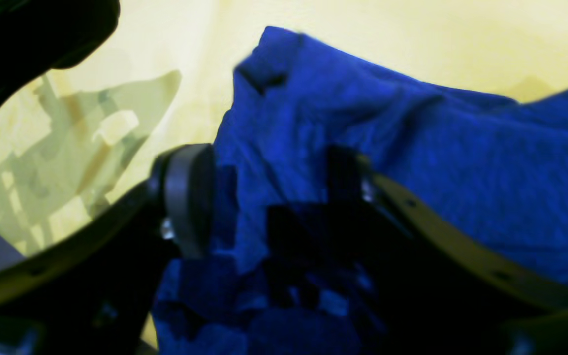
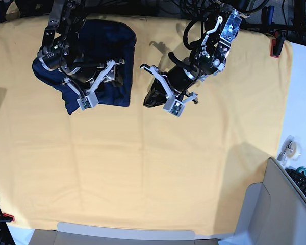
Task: Fold the T-shirt properly
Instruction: 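Push the bundle's side with the right gripper to square it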
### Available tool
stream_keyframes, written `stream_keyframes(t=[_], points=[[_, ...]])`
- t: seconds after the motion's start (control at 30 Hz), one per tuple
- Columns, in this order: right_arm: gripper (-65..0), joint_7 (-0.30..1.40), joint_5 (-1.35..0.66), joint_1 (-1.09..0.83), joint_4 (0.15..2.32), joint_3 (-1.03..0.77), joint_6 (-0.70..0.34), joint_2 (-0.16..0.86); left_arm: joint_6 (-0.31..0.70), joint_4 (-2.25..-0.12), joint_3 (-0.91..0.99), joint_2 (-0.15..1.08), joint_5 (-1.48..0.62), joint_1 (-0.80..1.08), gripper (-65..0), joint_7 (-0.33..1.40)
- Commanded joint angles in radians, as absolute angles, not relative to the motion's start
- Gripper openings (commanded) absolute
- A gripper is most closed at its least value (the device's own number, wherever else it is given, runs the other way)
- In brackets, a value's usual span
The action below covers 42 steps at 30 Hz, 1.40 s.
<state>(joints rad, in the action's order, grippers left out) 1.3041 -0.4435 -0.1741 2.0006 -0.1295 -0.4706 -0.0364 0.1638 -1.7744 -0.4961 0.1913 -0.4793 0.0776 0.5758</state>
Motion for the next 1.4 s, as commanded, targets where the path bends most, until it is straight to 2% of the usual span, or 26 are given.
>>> stream_keyframes(t=[0.0, 0.13, 0.23, 0.5, 0.63, 0.8, 1.07, 1.2, 1.37], points=[[-27.4, 1.282, -0.47, -0.163, 2.022, -0.128, -0.476, -0.036, 0.17, -1.794, -0.493, 0.189, -0.487, 0.067, -65.0, 0.55], [-26.4, 1.28, -0.582, -0.139, 2.023, -0.136, -0.476, -0.035, 0.17, -1.794, -0.493, 0.189, -0.487, 0.067, -65.0, 0.55], [-26.4, 1.28, -0.667, -0.124, 2.025, -0.216, -0.476, -0.033, 0.17, -1.794, -0.493, 0.189, -0.487, 0.067, -65.0, 0.552], [-26.6, 1.287, -0.881, -0.131, 2.02, -0.791, -0.479, -0.033, 0.17, -1.794, -0.493, 0.189, -0.486, 0.081, -65.0, 0.553], [-26.8, 1.287, -0.926, -0.206, 2.018, -0.935, -0.479, -0.033, 0.17, -1.794, -0.496, 0.189, -0.484, 0.081, -65.0, 0.553], [-26.8, 1.282, -0.926, -0.263, 1.959, -1.007, -0.479, -0.033, 0.17, -1.794, -0.495, 0.189, -0.486, 0.081, -65.0, 0.556], [-26.8, 1.282, -0.934, -0.206, 1.61, -1.02, -0.498, 0.016, 0.171, -1.794, -0.496, 0.189, -0.484, 0.081, -65.0, 0.556], [-26.8, 1.282, -0.934, -0.185, 1.531, -1.02, -0.545, 0.025, 0.171, -1.794, -0.495, 0.191, -0.484, 0.082, -65.0, 0.558], [-26.9, 1.287, -0.934, -0.166, 1.491, -1.015, -0.547, 0.022, 0.171, -1.794, -0.495, 0.203, -0.486, 0.082, -65.0, 0.558]])
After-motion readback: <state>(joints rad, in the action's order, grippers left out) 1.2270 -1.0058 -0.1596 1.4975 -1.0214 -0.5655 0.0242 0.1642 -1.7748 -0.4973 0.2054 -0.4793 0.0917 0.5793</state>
